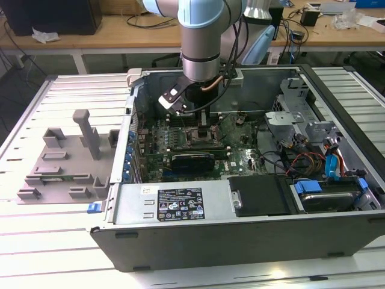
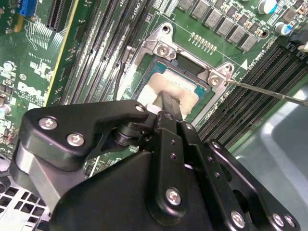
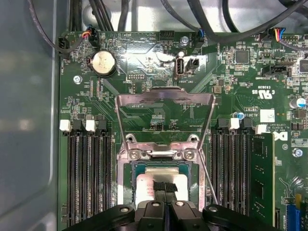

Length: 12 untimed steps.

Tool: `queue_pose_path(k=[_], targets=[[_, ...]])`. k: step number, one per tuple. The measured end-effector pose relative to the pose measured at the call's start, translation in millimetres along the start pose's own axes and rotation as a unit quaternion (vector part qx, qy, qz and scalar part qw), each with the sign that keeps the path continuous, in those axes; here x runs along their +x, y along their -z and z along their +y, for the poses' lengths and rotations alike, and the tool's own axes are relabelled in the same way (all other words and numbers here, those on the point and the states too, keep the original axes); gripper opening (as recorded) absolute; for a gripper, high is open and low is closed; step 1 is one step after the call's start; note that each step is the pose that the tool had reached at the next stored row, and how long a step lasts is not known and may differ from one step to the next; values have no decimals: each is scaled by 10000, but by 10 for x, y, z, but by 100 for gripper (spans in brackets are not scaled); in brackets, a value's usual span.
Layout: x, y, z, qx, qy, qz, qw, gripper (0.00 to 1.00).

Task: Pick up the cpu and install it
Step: 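Place the cpu into insertion slot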

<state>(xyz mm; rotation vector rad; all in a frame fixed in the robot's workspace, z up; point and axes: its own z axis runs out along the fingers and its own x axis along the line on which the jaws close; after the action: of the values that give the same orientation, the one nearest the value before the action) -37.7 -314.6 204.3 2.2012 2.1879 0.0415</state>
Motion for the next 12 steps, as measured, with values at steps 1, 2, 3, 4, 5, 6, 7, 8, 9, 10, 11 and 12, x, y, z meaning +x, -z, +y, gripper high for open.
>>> queue_pose_path(k=[1,2,3,4,5,6,7,8,9,10,11,12], targets=[[0,-1,0,0,0,1,10000,11],[1,-2,0,-1,0,1,10000,11],[1,-2,0,-1,0,2,10000,11],[1,-3,0,-2,0,2,10000,11],[1,-3,0,-2,0,2,10000,11],[1,-4,0,-2,0,3,10000,11],[1,-4,0,-1,0,3,10000,11],[1,-5,0,-2,0,4,10000,11],[2,1,1,-4,-1,8,10000,11],[2,38,3,-3,-1,7,10000,11],[0,89,5,-2,0,5,10000,11],[0,124,6,-2,-1,5,10000,11]])
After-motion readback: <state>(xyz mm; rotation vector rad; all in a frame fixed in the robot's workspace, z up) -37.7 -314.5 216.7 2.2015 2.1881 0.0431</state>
